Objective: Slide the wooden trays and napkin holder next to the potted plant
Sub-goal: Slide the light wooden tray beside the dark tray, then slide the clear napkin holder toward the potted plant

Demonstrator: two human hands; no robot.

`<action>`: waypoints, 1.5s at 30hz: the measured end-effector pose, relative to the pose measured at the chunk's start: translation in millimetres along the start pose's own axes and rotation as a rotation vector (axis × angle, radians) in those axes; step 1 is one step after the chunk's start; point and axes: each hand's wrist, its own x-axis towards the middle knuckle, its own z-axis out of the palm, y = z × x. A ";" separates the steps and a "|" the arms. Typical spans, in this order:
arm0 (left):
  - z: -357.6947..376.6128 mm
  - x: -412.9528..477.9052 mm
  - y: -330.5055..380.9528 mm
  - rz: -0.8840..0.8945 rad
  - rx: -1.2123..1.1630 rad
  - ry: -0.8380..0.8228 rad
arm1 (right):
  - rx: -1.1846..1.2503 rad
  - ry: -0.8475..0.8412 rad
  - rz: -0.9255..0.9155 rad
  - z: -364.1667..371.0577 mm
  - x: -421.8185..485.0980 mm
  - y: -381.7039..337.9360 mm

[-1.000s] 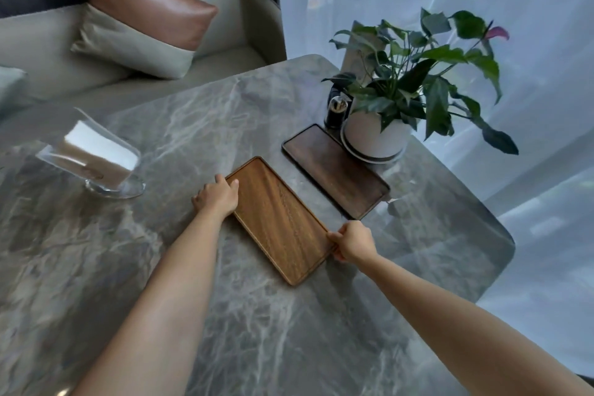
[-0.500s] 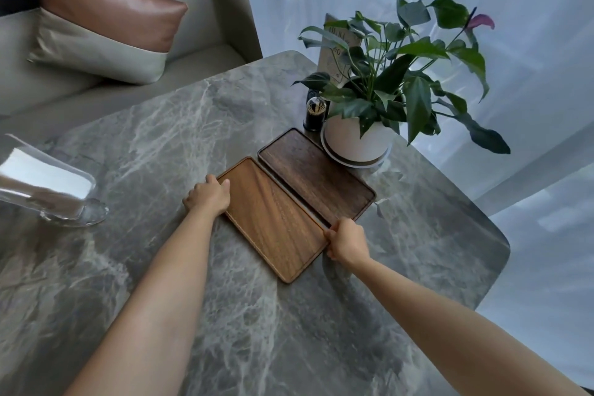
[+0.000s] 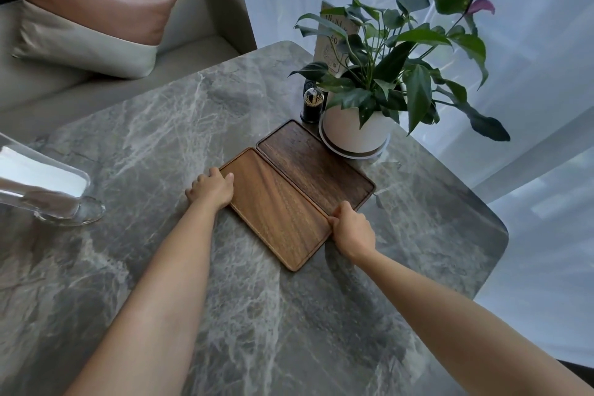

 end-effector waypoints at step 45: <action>-130.3 -129.1 -301.5 -0.060 0.107 0.478 | -0.371 0.020 -0.820 69.9 -132.9 -307.1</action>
